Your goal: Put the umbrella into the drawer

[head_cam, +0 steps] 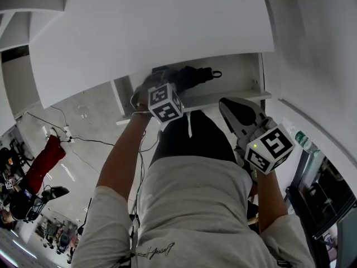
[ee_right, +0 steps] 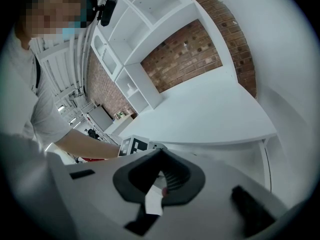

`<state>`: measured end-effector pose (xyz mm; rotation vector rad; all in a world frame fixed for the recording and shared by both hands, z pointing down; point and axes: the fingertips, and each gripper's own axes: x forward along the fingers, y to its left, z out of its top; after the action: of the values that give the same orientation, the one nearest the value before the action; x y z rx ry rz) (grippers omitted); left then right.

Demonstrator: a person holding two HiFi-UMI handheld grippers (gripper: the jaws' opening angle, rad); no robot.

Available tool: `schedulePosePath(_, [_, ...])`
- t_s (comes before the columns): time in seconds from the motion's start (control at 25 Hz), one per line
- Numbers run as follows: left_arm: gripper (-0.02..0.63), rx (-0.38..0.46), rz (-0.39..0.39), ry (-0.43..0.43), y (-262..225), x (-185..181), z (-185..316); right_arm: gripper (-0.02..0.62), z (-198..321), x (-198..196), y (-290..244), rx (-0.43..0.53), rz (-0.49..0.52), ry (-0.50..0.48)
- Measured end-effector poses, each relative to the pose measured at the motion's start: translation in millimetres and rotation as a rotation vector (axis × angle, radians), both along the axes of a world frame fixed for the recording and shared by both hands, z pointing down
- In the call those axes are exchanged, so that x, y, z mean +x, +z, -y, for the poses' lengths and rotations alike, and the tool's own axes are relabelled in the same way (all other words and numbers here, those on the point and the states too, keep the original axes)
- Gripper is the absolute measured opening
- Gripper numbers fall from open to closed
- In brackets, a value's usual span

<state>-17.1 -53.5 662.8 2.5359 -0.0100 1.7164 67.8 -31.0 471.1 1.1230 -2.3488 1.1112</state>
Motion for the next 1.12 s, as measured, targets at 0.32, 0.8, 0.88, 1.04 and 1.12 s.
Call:
schedulePosePath(0.32, [0.272,-0.005,0.029,0.005,8,1,-4,0.028,-7,3,3,-0.009,0.002,0.001])
schedulePosePath(0.8, [0.272,-0.019,0.058,0.0,18,1,-9,0.028,-19,8,5,-0.025,0.007,0.01])
schedulePosePath(0.88, [0.272,-0.022,0.063,0.001,21,1,-7,0.028,-18,8,7,-0.028,0.008,0.01])
schedulePosePath(1.04, [0.272,-0.028,0.074,0.0,30,-2,-3,0.028,-15,4,14,-0.037,0.008,0.004])
schedulePosePath(1.12, [0.272,-0.029,0.076,0.0,32,-2,-4,0.028,-15,4,15,-0.04,0.01,0.001])
